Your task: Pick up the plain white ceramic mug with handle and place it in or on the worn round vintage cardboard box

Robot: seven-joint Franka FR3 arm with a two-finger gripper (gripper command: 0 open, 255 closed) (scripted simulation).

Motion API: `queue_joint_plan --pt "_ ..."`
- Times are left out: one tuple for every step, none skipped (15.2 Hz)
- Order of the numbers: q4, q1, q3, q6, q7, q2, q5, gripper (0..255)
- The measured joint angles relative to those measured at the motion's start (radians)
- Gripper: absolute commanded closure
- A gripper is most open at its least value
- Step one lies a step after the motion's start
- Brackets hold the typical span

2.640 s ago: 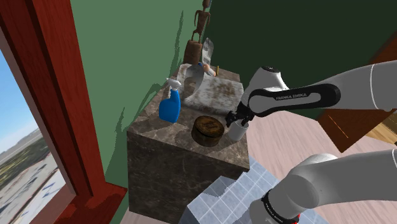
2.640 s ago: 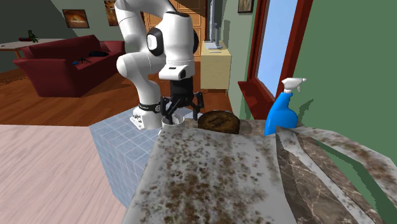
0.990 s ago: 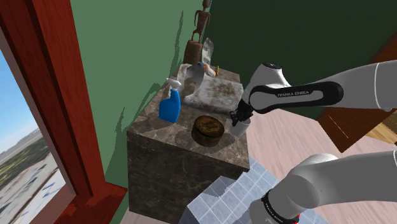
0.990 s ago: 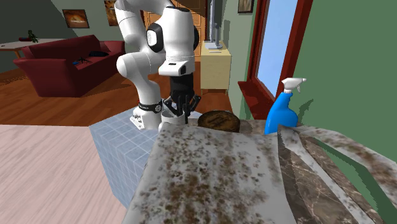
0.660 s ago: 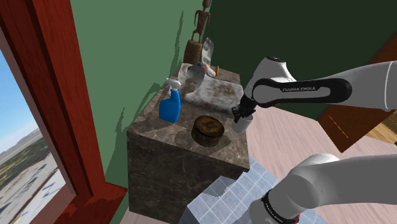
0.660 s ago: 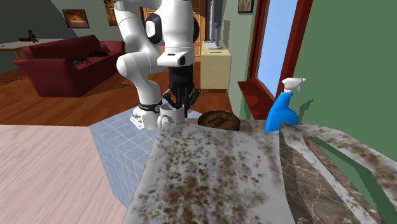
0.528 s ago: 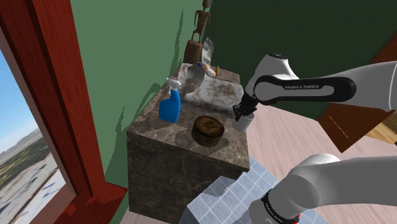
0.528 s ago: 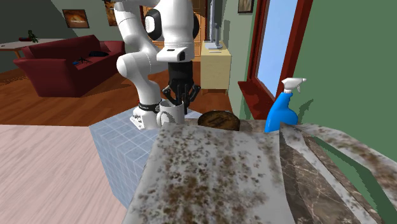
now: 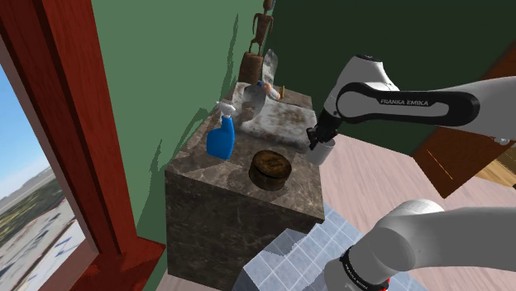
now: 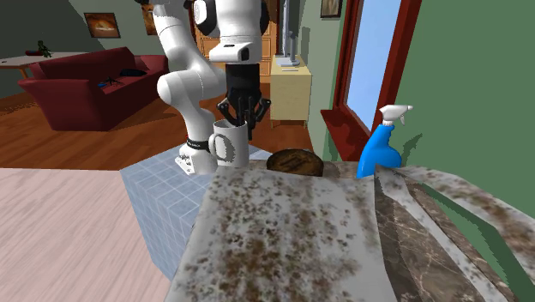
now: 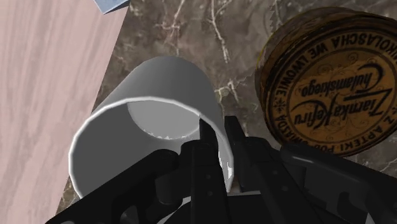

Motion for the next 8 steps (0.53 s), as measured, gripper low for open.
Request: queue_joint_plan --pt "0.015 0.0 0.0 -0.019 -0.003 -0.004 0.001 255" --pt "0.026 0.001 0.002 -0.036 -0.002 -0.012 0.003 255" --pt "0.039 0.001 0.002 -0.046 -0.004 -0.011 0.003 255" --pt "0.053 0.001 0.002 -0.061 -0.006 -0.012 0.004 255" --pt "0.063 0.002 0.003 -0.074 -0.006 -0.015 0.005 255" --pt "0.072 0.002 0.003 -0.09 -0.008 -0.022 0.006 255" --pt "0.083 0.002 0.005 -0.106 -0.008 -0.027 0.007 255" --pt "0.094 0.003 0.006 -0.116 -0.009 -0.027 0.008 255"
